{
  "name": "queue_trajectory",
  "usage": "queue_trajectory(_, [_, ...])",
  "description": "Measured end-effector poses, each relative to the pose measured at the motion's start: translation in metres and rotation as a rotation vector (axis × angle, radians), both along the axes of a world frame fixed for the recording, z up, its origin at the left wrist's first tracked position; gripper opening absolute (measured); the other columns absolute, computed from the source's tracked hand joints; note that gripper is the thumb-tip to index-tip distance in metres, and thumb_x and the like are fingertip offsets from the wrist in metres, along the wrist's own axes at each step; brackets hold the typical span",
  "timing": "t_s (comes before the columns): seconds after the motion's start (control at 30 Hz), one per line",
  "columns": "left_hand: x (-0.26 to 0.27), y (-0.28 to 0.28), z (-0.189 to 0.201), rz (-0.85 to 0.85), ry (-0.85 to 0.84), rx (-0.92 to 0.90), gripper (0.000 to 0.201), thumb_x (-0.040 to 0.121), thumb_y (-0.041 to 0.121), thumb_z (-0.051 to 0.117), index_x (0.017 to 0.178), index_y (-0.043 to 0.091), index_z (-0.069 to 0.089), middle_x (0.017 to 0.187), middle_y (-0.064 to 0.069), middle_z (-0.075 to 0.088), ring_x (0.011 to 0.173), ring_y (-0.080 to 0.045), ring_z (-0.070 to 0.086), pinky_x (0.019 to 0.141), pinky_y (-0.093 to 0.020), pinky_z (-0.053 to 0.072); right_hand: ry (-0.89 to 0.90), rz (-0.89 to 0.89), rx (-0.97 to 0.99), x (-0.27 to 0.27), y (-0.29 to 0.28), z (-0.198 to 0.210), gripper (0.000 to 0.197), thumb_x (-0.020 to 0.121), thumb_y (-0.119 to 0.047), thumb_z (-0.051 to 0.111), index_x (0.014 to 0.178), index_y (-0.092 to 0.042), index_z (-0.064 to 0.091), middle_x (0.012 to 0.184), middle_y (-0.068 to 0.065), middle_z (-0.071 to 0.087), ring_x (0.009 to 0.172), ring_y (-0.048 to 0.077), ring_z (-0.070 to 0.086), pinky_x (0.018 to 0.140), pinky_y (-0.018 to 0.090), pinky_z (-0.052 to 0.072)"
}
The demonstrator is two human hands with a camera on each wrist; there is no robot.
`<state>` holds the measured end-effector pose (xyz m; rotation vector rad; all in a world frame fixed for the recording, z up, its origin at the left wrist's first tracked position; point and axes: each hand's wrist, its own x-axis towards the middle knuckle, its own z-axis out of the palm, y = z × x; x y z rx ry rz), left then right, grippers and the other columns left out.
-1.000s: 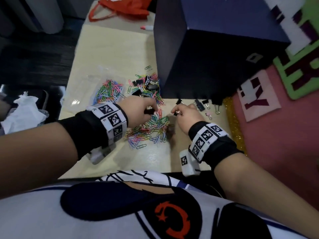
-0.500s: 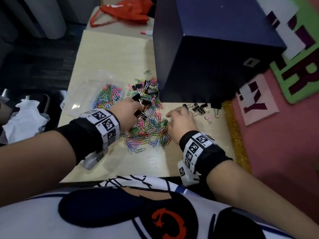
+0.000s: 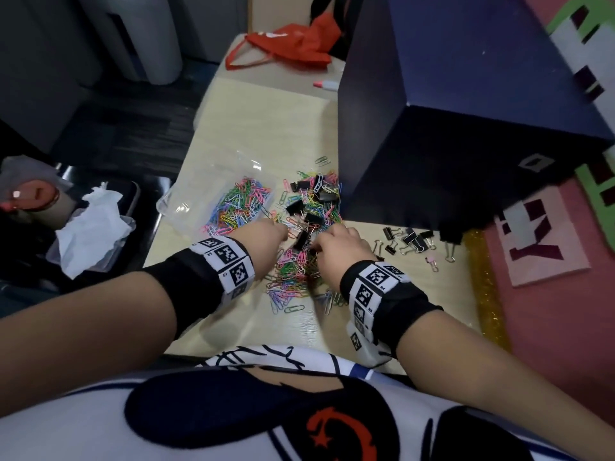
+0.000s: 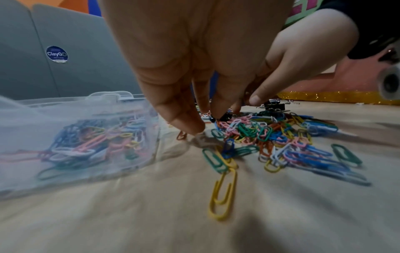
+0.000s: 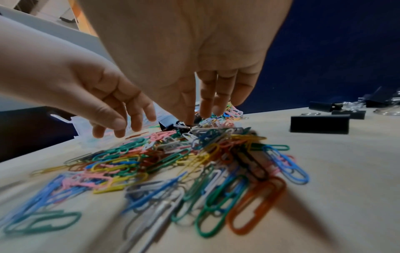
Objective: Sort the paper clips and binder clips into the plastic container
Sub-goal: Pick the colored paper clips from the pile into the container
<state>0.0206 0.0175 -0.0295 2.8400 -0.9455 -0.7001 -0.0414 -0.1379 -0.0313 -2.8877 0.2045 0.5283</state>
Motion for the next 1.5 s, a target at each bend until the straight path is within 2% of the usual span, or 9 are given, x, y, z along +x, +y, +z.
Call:
queue_trajectory(0.3, [0.006, -0.020, -0.003, -0.113, -0.017, -0.060, 0.043, 0.090, 0.010, 0.048, 0.131, 0.021, 0.044, 0.096, -0.005, 0.049, 0.091, -0.027, 0.059, 0.068, -0.032, 0.044, 0.092, 0.072, 0.015, 0.006, -0.002, -0.001, 0.048, 0.088, -0.013, 0.046, 0.134, -0.022, 0.041, 0.130, 0.007, 0.041, 0.124, 0.028, 0.038, 0.098, 0.042, 0.039])
queue_trajectory(0.6, [0.012, -0.031, -0.005, -0.181, -0.042, -0.074, 0.030, 0.088, 0.019, 0.055, 0.117, 0.012, 0.054, 0.116, -0.007, 0.054, 0.105, -0.026, 0.057, 0.084, -0.034, 0.046, -0.003, 0.025, 0.044, 0.010, -0.009, -0.007, 0.029, 0.086, -0.016, 0.051, 0.115, -0.018, 0.048, 0.120, 0.005, 0.052, 0.116, 0.027, 0.047, 0.094, 0.039, 0.038])
queue_trajectory(0.83, [0.025, -0.023, 0.007, -0.057, -0.105, -0.242, 0.046, 0.082, 0.029, 0.065, 0.123, 0.020, 0.047, 0.116, -0.004, 0.055, 0.104, -0.025, 0.054, 0.087, -0.037, 0.048, -0.258, -0.172, 0.242, 0.009, -0.020, -0.004, 0.022, 0.089, -0.022, 0.057, 0.110, -0.027, 0.062, 0.109, -0.003, 0.055, 0.098, 0.017, 0.056, 0.087, 0.031, 0.047])
queue_trajectory(0.9, [0.031, -0.019, 0.011, -0.012, -0.193, -0.178, 0.048, 0.080, 0.031, 0.065, 0.122, 0.021, 0.044, 0.116, -0.007, 0.050, 0.103, -0.028, 0.051, 0.084, -0.043, 0.050, -0.328, -0.248, 0.263, 0.007, -0.025, -0.003, 0.018, 0.090, -0.023, 0.057, 0.105, -0.028, 0.065, 0.105, -0.005, 0.056, 0.092, 0.014, 0.059, 0.085, 0.031, 0.050])
queue_trajectory(1.1, [0.039, -0.004, 0.023, 0.272, -0.255, 0.082, 0.035, 0.084, 0.023, 0.055, 0.112, 0.012, 0.040, 0.102, -0.009, 0.052, 0.092, -0.031, 0.057, 0.071, -0.038, 0.044, -0.553, -0.514, 0.250, -0.006, -0.046, 0.003, 0.010, 0.090, -0.016, 0.055, 0.096, -0.019, 0.062, 0.104, -0.002, 0.053, 0.078, 0.012, 0.054, 0.072, 0.028, 0.048])
queue_trajectory(1.23, [0.061, 0.007, -0.019, 0.259, -0.133, 0.210, 0.029, 0.080, 0.025, 0.043, 0.108, 0.020, 0.047, 0.086, -0.004, 0.056, 0.080, -0.029, 0.062, 0.072, -0.042, 0.052, -0.589, -0.694, 0.190, -0.016, -0.058, 0.001, 0.012, 0.091, -0.017, 0.052, 0.101, -0.016, 0.057, 0.105, 0.000, 0.055, 0.077, 0.016, 0.054, 0.066, 0.025, 0.039])
queue_trajectory(1.33, [0.096, 0.017, -0.106, 0.212, -0.008, 0.240, 0.049, 0.075, 0.024, 0.036, 0.123, 0.015, 0.046, 0.101, -0.014, 0.064, 0.076, -0.029, 0.062, 0.071, -0.046, 0.054, -0.533, -0.774, 0.113, -0.019, -0.062, 0.000, 0.017, 0.090, -0.020, 0.053, 0.107, -0.019, 0.055, 0.108, -0.001, 0.057, 0.092, 0.023, 0.059, 0.082, 0.034, 0.046])
queue_trajectory(1.4, [0.077, 0.013, -0.063, 0.190, -0.047, 0.233, 0.041, 0.080, 0.020, 0.044, 0.119, 0.013, 0.051, 0.103, -0.014, 0.063, 0.082, -0.031, 0.062, 0.072, -0.041, 0.054, -0.460, -0.758, 0.019, -0.020, -0.059, -0.001, 0.032, 0.086, -0.020, 0.057, 0.118, -0.021, 0.052, 0.122, 0.001, 0.054, 0.112, 0.025, 0.052, 0.095, 0.041, 0.040])
queue_trajectory(1.5, [0.050, 0.003, 0.003, 0.090, -0.179, 0.173, 0.009, 0.086, 0.008, 0.055, 0.093, 0.012, 0.053, 0.075, -0.006, 0.054, 0.072, -0.028, 0.052, 0.064, -0.032, 0.043, -0.444, -0.578, 0.001, -0.021, -0.044, 0.000, 0.037, 0.086, -0.021, 0.058, 0.122, -0.022, 0.052, 0.132, 0.003, 0.045, 0.122, 0.025, 0.041, 0.099, 0.040, 0.033])
